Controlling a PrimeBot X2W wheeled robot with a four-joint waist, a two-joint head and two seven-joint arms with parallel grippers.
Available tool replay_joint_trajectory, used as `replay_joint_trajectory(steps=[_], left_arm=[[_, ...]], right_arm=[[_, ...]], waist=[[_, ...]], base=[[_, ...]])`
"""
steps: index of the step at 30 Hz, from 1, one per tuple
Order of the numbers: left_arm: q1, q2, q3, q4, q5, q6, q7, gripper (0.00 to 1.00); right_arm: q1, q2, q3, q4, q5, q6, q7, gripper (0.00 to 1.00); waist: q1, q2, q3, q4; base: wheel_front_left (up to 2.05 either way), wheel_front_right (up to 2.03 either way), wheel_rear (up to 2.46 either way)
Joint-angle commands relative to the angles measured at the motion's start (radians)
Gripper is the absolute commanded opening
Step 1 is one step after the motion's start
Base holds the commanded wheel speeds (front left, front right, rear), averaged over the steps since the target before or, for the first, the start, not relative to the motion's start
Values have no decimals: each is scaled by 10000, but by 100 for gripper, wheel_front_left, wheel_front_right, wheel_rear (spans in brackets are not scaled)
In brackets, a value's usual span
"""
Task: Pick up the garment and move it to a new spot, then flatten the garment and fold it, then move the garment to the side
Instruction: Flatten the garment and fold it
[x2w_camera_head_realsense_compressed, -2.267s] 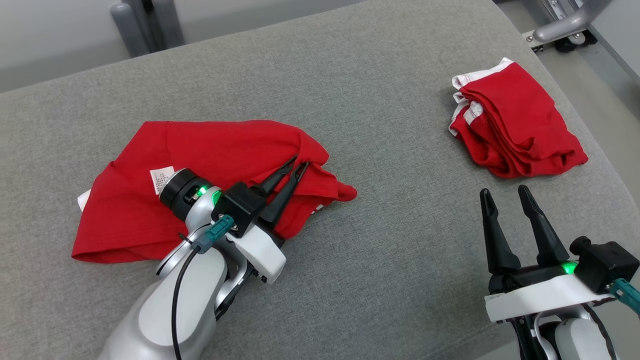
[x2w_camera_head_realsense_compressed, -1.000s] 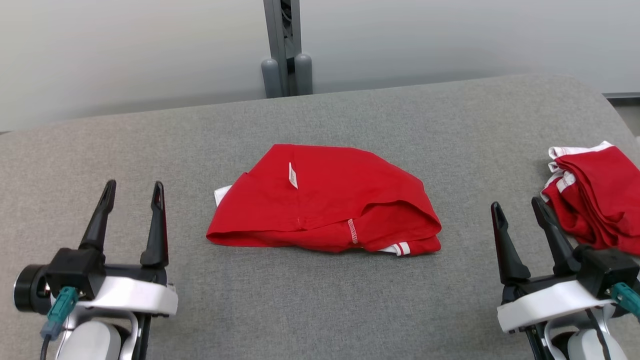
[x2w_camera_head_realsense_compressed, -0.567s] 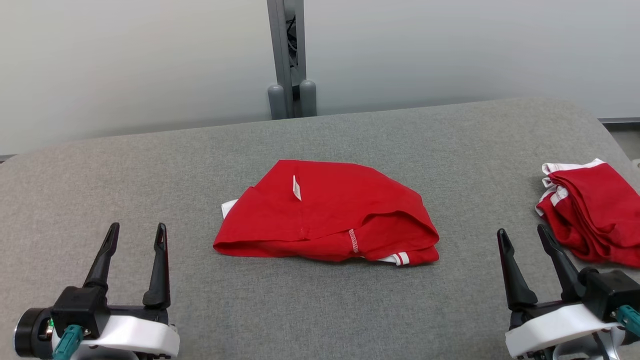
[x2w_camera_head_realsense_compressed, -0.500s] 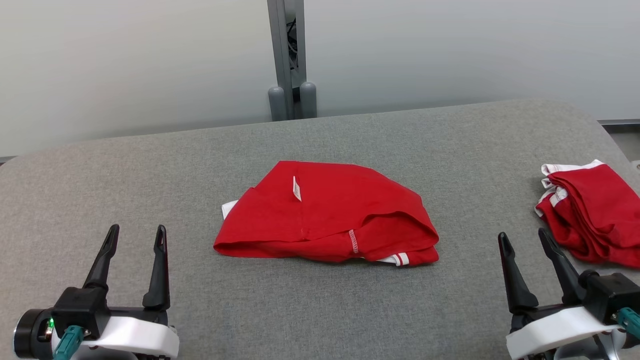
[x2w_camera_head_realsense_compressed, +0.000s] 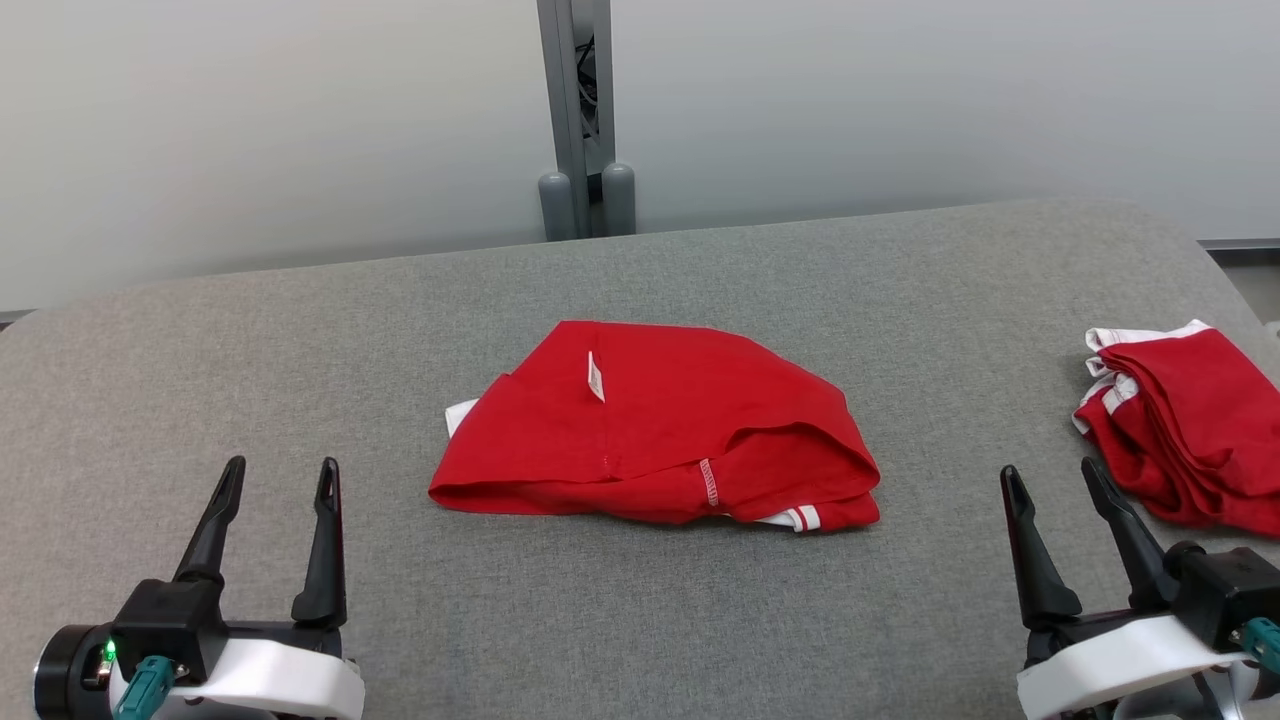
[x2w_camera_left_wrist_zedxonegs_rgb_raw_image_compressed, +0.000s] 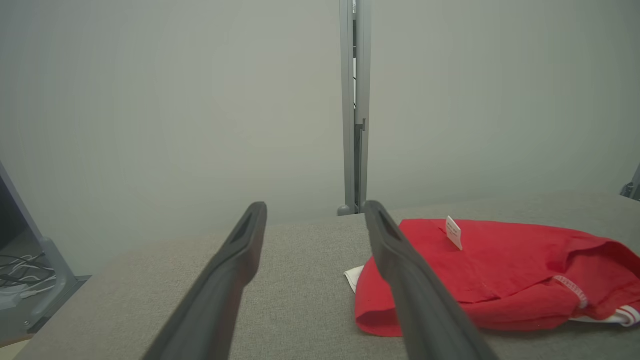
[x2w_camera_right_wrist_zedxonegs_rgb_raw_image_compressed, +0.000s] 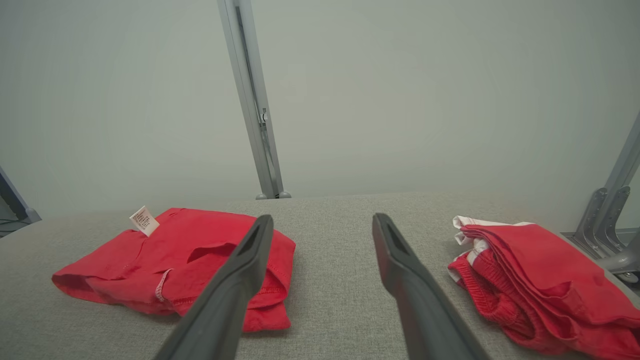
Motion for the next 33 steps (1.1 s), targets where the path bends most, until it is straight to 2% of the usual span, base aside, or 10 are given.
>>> replay_joint_trajectory(steps=[1,10,17,21,26,33], left_arm=[[58,27,5,-30,-22,67,-9,100],[-64,53,-79,-42,-45,90,39,100],[-381,35,-209,-91,-9,22,2,100],[-635,-81,-325,-58,-8,-47,-79,100],[-975,-200,-473,133,-36,-138,-246,100],[-1421,-378,-563,534,-104,-280,-530,100]], right_arm=[[-33,-72,-35,-58,15,1,18,100],[-167,-70,104,-13,-72,1,41,100],[-973,-87,1137,248,-762,1,902,100],[-1803,-424,1627,831,-1133,0,1461,100],[-2825,-1179,2321,1836,-1500,0,1971,100],[-4045,-1805,2988,3116,-1797,0,2183,100]], waist=[[0,-1,14,0],[0,-1,96,125],[0,-1,438,611],[0,-1,807,1033],[0,-1,1321,1478],[0,-1,1860,1759]], base=[[0,0,0],[0,0,0],[0,0,0],[0,0,0],[0,0,0],[0,0,0]])
